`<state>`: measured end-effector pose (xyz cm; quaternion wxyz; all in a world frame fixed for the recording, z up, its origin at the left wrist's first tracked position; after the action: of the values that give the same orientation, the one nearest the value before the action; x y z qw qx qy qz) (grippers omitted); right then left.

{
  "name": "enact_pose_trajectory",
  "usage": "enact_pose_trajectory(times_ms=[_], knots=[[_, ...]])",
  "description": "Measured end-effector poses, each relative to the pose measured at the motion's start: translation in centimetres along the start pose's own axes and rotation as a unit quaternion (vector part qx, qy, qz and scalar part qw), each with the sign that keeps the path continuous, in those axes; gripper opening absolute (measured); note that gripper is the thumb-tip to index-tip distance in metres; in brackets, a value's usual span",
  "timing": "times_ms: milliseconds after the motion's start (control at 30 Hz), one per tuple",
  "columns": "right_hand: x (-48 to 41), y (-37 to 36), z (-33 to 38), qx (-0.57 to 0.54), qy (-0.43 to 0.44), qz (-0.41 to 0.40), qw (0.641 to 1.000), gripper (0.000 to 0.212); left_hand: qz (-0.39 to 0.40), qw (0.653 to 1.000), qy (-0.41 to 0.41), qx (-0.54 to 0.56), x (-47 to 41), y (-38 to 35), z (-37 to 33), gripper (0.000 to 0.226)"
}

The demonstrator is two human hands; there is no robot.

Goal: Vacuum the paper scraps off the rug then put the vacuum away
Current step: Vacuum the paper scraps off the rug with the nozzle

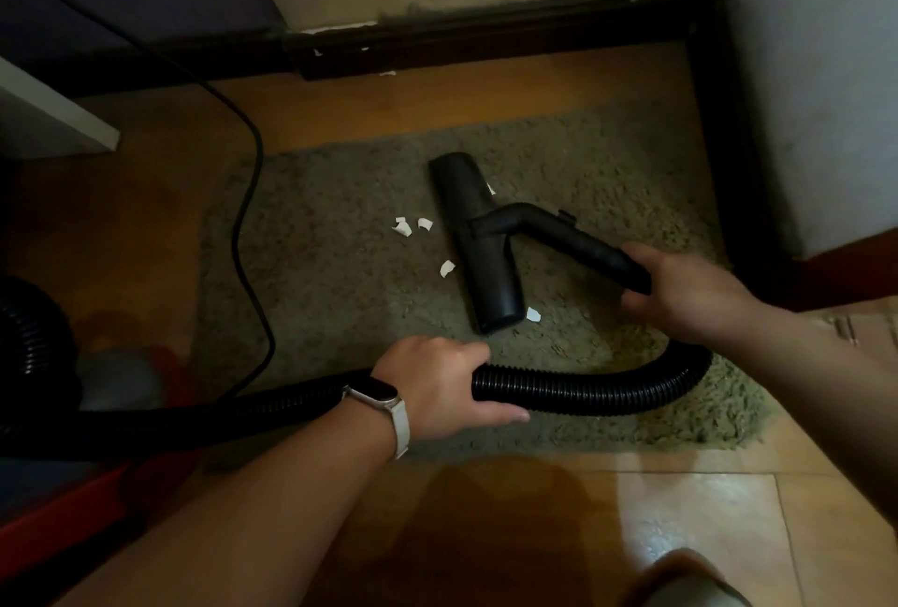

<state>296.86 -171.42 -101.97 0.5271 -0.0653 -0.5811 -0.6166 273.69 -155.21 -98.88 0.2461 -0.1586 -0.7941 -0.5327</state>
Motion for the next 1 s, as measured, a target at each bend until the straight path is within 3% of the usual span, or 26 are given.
enact_pose_trajectory(times_ms=[600,1000], knots=[[-2.2,-1.0,4.5,0.094,-0.001,-0.003,0.996,0.036,-0.017,1.0,0.01,-0.001,2.0,-0.5,0.9,0.074],[-3.6,-1.4,10.6,0.153,0.055,0.023,0.986,0.026,-0.011,1.0,0.025,0.013,3.8,-1.4,2.8,0.068]])
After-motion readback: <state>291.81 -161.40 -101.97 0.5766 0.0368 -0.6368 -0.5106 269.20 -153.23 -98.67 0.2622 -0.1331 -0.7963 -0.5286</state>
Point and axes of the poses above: each hand's wrist, its own x-axis away from the middle knuckle, its own y-axis out of the back of the hand, z = x × y, the point moved 6 cm from there along -x, towards the middle knuckle, and after that the axes turned 13 degrees about z, right-handed, at the moved point
